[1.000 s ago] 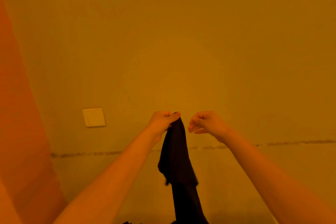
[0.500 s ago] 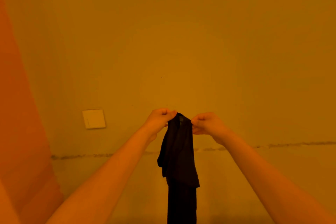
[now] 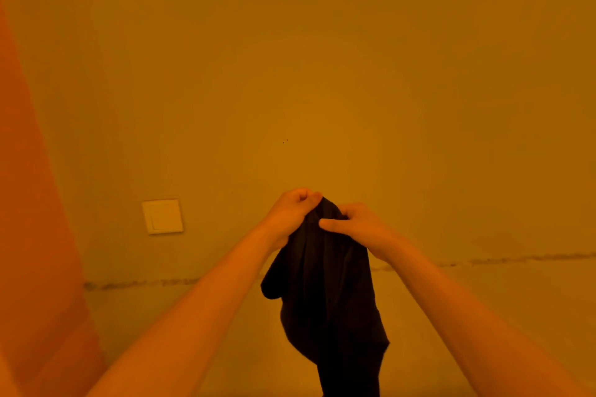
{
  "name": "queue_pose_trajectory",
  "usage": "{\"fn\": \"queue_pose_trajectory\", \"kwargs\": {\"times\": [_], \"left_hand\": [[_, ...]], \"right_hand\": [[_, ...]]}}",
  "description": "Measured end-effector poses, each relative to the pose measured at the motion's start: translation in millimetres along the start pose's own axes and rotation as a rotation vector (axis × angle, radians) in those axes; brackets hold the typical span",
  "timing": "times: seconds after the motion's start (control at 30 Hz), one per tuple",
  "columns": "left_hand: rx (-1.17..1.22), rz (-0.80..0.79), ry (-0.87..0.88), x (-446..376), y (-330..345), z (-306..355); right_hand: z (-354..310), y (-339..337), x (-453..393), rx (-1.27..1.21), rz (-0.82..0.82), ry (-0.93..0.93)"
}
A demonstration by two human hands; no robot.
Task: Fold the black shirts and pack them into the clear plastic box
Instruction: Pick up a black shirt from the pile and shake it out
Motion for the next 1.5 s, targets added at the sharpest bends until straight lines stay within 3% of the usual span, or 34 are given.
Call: {"fn": "queue_pose_trajectory", "kwargs": {"times": [0.23, 0.43, 0.5, 0.57, 0.67, 0.73, 0.9, 1.0, 1.17, 1.37, 1.5], "left_hand": [[-0.135, 0.086, 0.005, -1.4, -4.6, 6.7], [-0.234, 0.11, -0.004, -2.6, 7.0, 12.3], [-0.266, 0.042, -0.016, -1.2, 5.2, 14.5], [-0.344, -0.121, -0.078, 2.7, 2.0, 16.8], [-0.517, -0.404, -0.224, 12.3, -1.8, 16.4], [-0.545, -0.446, -0.255, 12.6, -4.4, 15.1], [-0.248, -0.39, -0.238, 10.0, -0.6, 9.4], [-0.278, -0.37, -0.218, 10.0, 5.7, 6.9], [-0.292, -0.406, -0.231, 13.6, 8.2, 8.8], [-0.191, -0.429, -0.289, 17.7, 1.8, 7.0], [0.03, -0.257, -0.233, 18.3, 7.7, 4.4]], "right_hand": [[2.1, -7.0, 2.4, -0.015, 0.025, -0.019], [-7.6, 10.9, 6.3, 0.111, -0.082, -0.066], [-3.4, 3.7, 3.1, 0.099, -0.05, -0.046], [3.9, -4.7, 2.5, 0.026, -0.071, -0.009], [13.4, -9.5, 3.8, -0.048, -0.189, 0.039], [16.9, -8.1, 4.5, -0.104, -0.259, 0.047], [10.9, -5.1, 8.7, -0.338, -0.306, 0.008], [-3.0, 3.3, 18.2, -0.197, -0.343, 0.005], [-8.1, 2.4, 13.8, 0.09, -0.219, 0.009], [-2.9, -6.8, 16.9, 0.052, -0.228, -0.026], [-6.5, -5.6, 14.9, 0.033, -0.082, -0.074]]}}
Point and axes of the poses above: each hand's wrist, its own x-axis away from the middle knuckle, its own y-axis out of the palm, z = x × y, the point moved 5 cm from there along -x, towards the middle knuckle, and after that the axes turned 7 degrees about x, right-handed, at the moved point
